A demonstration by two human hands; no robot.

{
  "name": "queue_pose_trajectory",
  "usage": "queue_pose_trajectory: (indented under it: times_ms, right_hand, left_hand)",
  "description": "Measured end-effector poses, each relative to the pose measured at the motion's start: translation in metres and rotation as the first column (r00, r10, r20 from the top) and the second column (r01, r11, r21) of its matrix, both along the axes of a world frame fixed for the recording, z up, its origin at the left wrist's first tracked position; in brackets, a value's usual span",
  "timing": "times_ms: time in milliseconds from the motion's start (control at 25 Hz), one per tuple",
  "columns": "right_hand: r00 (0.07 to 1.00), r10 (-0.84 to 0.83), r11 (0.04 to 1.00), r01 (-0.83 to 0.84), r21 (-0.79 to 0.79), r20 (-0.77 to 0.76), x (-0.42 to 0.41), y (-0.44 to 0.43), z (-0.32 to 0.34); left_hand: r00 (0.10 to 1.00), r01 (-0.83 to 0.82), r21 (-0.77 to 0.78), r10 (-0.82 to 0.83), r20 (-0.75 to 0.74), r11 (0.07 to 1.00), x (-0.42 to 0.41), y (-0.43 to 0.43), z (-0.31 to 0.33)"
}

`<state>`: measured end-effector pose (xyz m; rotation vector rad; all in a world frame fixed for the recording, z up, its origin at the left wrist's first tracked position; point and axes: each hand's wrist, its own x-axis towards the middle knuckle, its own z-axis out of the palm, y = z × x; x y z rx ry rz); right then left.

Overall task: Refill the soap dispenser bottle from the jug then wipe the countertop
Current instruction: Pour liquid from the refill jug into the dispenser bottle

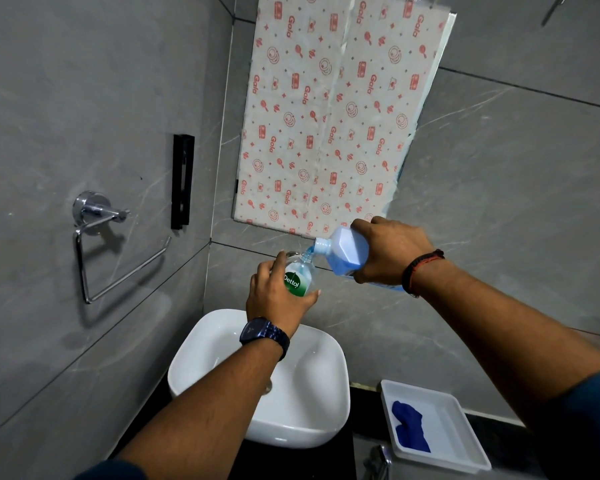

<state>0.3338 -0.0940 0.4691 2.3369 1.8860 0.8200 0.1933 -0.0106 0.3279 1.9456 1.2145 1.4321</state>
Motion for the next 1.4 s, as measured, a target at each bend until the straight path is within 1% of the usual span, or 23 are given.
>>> queue_pose_trajectory:
  times_ms: [800,1080,1400]
  right_hand:
    - [1.0,0.004,1.0,-0.004,-0.005,-0.011,0.002,0.003,0.0]
    - [1.0,0.011,1.0,-0.011,0.008,-0.024,0.001,0.005,0.004]
    - [0.999,0.035,0.999,-0.035,0.018,-0.021,-0.006,0.008,0.012]
  left_hand:
    - [1.0,-0.012,0.002,0.012,0.003,1.0,0.002,0.004,-0.003]
    - [1.0,-0.005,-0.034,0.004,-0.011,0.999,0.002,0.008,0.001]
    - [0.999,0.019,-0.011,-0.019,0.037,1.0,-0.004,0.014,0.006]
